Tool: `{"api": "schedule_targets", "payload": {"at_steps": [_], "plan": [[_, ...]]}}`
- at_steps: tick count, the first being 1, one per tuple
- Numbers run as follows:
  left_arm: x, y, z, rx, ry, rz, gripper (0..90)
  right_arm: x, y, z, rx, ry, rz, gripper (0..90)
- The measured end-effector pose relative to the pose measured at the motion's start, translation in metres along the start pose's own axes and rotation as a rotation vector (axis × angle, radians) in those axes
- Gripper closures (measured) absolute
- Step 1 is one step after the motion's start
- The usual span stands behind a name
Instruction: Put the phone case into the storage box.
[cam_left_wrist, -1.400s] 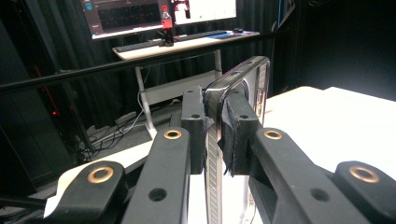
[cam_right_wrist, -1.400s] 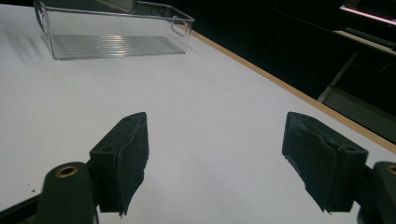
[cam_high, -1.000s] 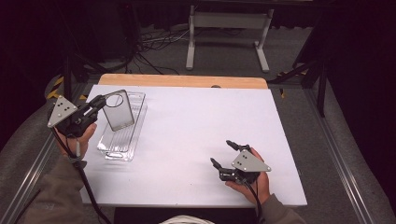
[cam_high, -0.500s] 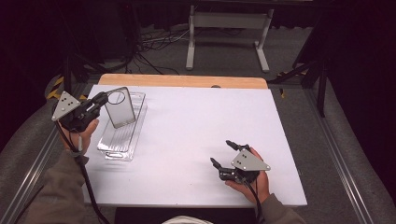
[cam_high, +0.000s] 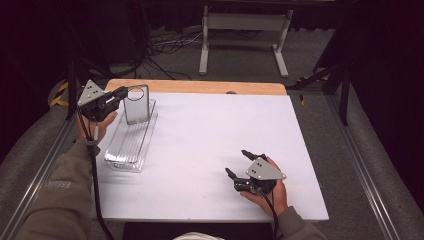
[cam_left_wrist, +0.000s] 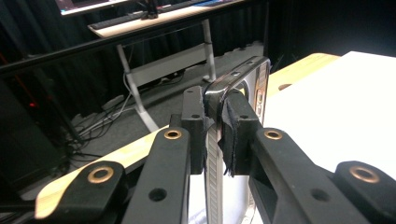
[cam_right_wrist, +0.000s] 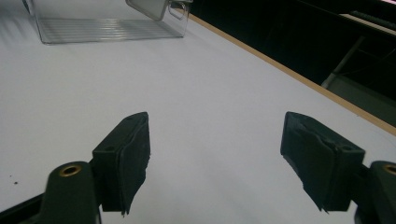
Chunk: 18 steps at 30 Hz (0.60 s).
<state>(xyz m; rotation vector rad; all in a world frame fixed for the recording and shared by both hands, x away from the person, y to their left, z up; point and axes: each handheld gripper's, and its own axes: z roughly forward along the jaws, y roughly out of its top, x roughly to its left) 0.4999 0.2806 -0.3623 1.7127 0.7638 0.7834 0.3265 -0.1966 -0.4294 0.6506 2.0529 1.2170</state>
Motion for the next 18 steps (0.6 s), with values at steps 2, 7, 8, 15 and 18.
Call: {"api": "schedule_targets", "payload": {"at_steps": [2, 7, 8, 15, 18], "plan": [[0.002, 0.000, 0.003, 0.002, 0.006, 0.003, 80.7, 0.000, -0.001, 0.000, 0.002, -0.002, 0.003, 25.0], [0.010, 0.000, 0.013, 0.000, 0.003, 0.000, 80.7, -0.001, -0.003, 0.003, 0.017, 0.003, 0.006, 25.0], [0.011, 0.000, 0.015, 0.004, -0.003, -0.009, 80.7, -0.001, -0.003, 0.003, 0.017, 0.003, 0.006, 25.0], [0.020, -0.007, 0.031, 0.018, -0.023, -0.028, 80.7, -0.001, -0.003, 0.005, 0.020, 0.015, 0.008, 25.0], [0.021, -0.010, 0.035, 0.025, -0.025, -0.029, 80.6, -0.001, -0.004, 0.005, 0.023, 0.019, 0.005, 25.0]]}}
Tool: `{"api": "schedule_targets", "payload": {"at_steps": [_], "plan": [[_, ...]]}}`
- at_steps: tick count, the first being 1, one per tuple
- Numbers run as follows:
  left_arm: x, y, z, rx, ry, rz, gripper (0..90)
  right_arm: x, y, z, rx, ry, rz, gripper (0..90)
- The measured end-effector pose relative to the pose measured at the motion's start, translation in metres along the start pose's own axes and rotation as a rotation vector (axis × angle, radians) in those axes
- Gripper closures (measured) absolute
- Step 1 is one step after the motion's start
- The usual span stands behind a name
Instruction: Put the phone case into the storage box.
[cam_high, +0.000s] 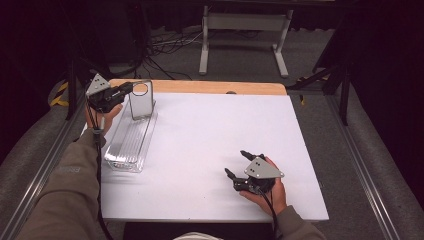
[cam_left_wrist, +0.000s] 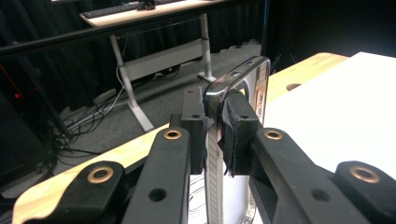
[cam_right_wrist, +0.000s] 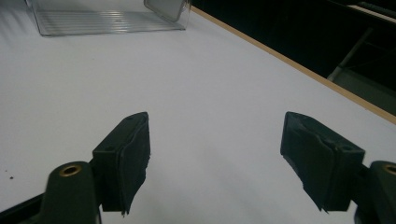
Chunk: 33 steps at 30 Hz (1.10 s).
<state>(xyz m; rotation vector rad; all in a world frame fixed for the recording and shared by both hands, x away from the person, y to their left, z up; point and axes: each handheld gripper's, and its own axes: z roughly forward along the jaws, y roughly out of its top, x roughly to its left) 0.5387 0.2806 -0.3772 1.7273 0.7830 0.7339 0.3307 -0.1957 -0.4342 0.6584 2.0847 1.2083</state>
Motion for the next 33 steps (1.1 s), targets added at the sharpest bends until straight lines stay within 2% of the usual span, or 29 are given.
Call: {"api": "schedule_targets", "payload": {"at_steps": [7, 10, 16, 20, 23, 25, 28, 33], "plan": [[0.006, -0.002, 0.004, -0.010, -0.009, -0.025, 80.4, 0.000, -0.002, -0.005, 0.003, -0.008, 0.006, 25.0], [0.011, 0.000, 0.007, 0.008, 0.011, -0.009, 79.1, 0.001, -0.003, -0.006, 0.006, -0.007, 0.012, 25.0], [0.018, 0.004, 0.013, 0.045, 0.016, 0.010, 74.5, 0.004, -0.005, -0.008, 0.015, 0.000, 0.004, 25.0], [0.020, 0.005, 0.017, 0.071, 0.048, 0.015, 65.8, 0.003, -0.006, -0.009, 0.015, 0.002, 0.005, 25.0], [0.020, 0.006, 0.018, 0.076, 0.068, 0.018, 63.7, 0.004, -0.006, -0.010, 0.014, 0.004, 0.005, 25.0], [0.021, 0.007, 0.019, 0.076, 0.102, 0.024, 61.1, 0.004, -0.006, -0.010, 0.014, 0.009, 0.004, 25.0], [0.020, 0.007, 0.018, 0.085, 0.109, 0.029, 59.5, 0.004, -0.005, -0.010, 0.016, 0.012, 0.002, 25.0], [0.021, 0.008, 0.016, 0.074, 0.125, 0.022, 56.6, 0.004, -0.005, -0.010, 0.012, 0.012, 0.002, 25.0]]}}
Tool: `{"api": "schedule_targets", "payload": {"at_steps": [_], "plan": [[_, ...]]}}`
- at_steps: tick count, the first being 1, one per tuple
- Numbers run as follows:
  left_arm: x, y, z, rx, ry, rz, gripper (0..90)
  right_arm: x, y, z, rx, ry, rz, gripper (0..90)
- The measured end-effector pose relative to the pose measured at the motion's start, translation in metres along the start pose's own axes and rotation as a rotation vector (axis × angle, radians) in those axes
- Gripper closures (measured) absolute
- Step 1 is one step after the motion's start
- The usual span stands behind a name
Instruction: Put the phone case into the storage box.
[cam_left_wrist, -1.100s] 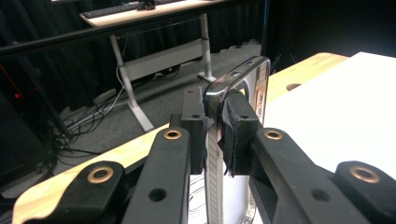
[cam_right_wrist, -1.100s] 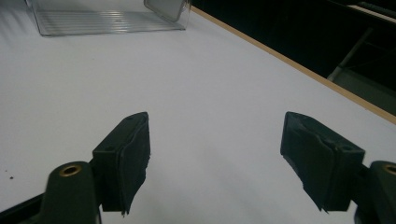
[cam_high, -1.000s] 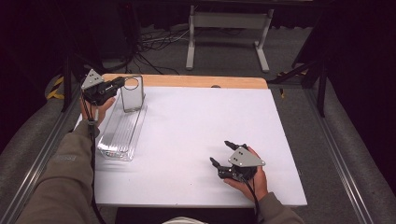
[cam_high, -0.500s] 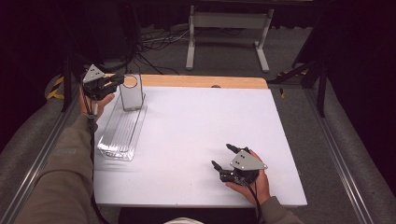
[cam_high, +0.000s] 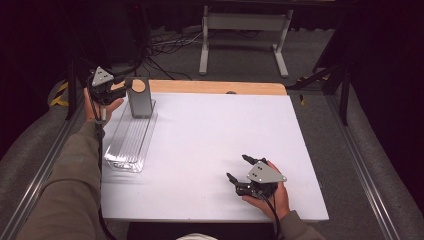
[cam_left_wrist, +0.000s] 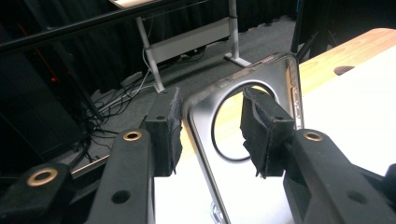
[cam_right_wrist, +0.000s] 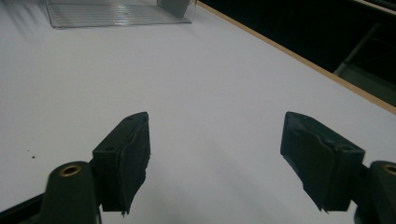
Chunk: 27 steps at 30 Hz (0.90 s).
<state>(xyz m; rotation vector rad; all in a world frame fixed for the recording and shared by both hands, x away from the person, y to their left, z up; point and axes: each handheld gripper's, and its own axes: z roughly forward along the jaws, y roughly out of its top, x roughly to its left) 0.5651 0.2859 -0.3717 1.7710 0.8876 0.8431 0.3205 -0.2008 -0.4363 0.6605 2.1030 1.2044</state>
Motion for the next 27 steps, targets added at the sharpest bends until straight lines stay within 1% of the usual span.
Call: {"api": "schedule_targets", "payload": {"at_steps": [1, 3, 5, 9, 11, 12, 13, 14, 16, 19, 22, 24, 27], "plan": [[0.000, 0.001, -0.001, 0.000, -0.006, 0.002, 56.5, 0.000, 0.000, 0.000, -0.001, 0.001, -0.002, 25.0], [-0.001, 0.002, -0.002, 0.008, -0.001, 0.016, 55.2, 0.000, 0.001, 0.000, -0.005, 0.002, -0.007, 25.0], [-0.001, 0.002, -0.004, 0.002, -0.009, 0.003, 54.5, 0.000, 0.001, -0.001, -0.005, 0.001, -0.007, 25.0], [-0.001, 0.004, -0.010, -0.002, -0.004, 0.001, 52.6, 0.001, 0.002, -0.002, -0.010, 0.000, -0.010, 25.0], [-0.002, 0.005, -0.013, -0.008, 0.004, -0.005, 49.0, 0.001, 0.003, -0.002, -0.014, 0.002, -0.011, 25.0], [-0.001, 0.005, -0.014, -0.010, 0.003, 0.000, 48.6, 0.001, 0.003, -0.002, -0.015, 0.003, -0.012, 25.0], [-0.002, 0.005, -0.016, -0.018, 0.003, -0.009, 48.2, 0.000, 0.003, -0.002, -0.016, 0.003, -0.012, 25.0], [-0.002, 0.005, -0.017, -0.016, 0.004, -0.002, 46.6, 0.000, 0.004, -0.002, -0.018, 0.003, -0.015, 25.0], [-0.004, 0.005, -0.019, -0.010, 0.009, 0.003, 44.8, 0.000, 0.004, -0.002, -0.024, 0.001, -0.012, 25.0], [-0.007, 0.005, -0.023, -0.011, 0.017, 0.011, 39.7, 0.000, 0.006, -0.002, -0.033, 0.006, -0.014, 25.0], [-0.012, 0.005, -0.028, -0.027, 0.027, 0.010, 36.6, 0.001, 0.006, -0.001, -0.033, 0.013, -0.020, 24.9], [-0.015, 0.005, -0.033, -0.035, 0.033, 0.022, 35.2, 0.001, 0.006, 0.000, -0.030, 0.018, -0.026, 24.9], [-0.017, 0.004, -0.036, -0.045, 0.034, 0.023, 33.1, 0.001, 0.006, 0.000, -0.031, 0.022, -0.027, 24.9]]}}
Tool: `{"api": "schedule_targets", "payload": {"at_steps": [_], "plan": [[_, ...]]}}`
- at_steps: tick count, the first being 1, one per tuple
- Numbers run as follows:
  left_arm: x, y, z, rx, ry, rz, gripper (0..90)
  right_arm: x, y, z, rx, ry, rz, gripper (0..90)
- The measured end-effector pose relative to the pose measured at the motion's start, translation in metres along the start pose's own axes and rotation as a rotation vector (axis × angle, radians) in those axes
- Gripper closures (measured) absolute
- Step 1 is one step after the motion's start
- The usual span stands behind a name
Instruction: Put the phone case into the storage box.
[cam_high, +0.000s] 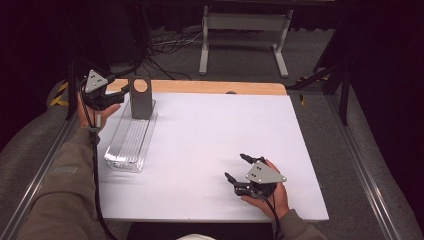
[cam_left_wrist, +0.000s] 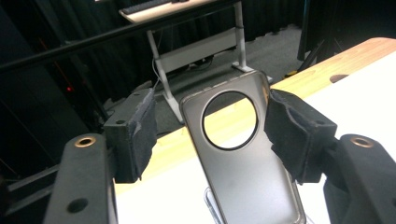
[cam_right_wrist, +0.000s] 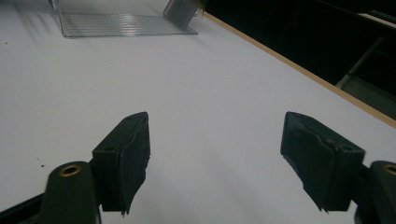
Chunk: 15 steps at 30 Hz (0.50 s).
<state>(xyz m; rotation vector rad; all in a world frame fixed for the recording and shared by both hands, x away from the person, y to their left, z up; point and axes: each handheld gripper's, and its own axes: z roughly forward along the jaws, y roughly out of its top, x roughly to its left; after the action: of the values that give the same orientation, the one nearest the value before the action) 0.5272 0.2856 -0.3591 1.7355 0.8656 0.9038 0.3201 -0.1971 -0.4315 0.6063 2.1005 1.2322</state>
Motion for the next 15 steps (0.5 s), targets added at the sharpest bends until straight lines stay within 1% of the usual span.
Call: {"api": "schedule_targets", "payload": {"at_steps": [3, 4, 5, 8, 10, 11, 12, 15], "plan": [[-0.003, 0.000, -0.004, -0.009, -0.006, 0.004, 29.1, 0.000, 0.000, 0.000, -0.002, 0.002, 0.004, 24.9], [-0.004, 0.000, -0.006, -0.008, -0.017, 0.005, 28.3, 0.000, 0.000, 0.000, -0.001, 0.003, 0.003, 24.9], [-0.006, 0.000, -0.007, -0.014, -0.021, -0.003, 27.1, 0.000, 0.000, 0.000, 0.000, 0.002, 0.003, 24.9], [-0.009, 0.000, -0.011, -0.022, -0.033, 0.004, 23.9, 0.000, 0.001, 0.001, -0.001, 0.003, 0.005, 24.9], [-0.009, 0.000, -0.012, -0.024, -0.035, 0.007, 21.6, 0.000, 0.001, 0.001, 0.000, 0.004, 0.006, 24.9], [-0.010, 0.001, -0.014, -0.024, -0.045, 0.005, 21.6, 0.000, 0.001, 0.001, 0.000, 0.004, 0.006, 24.9], [-0.009, 0.001, -0.016, -0.027, -0.047, 0.003, 18.2, 0.000, 0.001, 0.001, -0.001, 0.003, 0.008, 25.0], [-0.009, 0.001, -0.020, -0.028, -0.059, -0.004, 15.2, 0.000, 0.001, 0.000, -0.002, 0.001, 0.010, 24.9]]}}
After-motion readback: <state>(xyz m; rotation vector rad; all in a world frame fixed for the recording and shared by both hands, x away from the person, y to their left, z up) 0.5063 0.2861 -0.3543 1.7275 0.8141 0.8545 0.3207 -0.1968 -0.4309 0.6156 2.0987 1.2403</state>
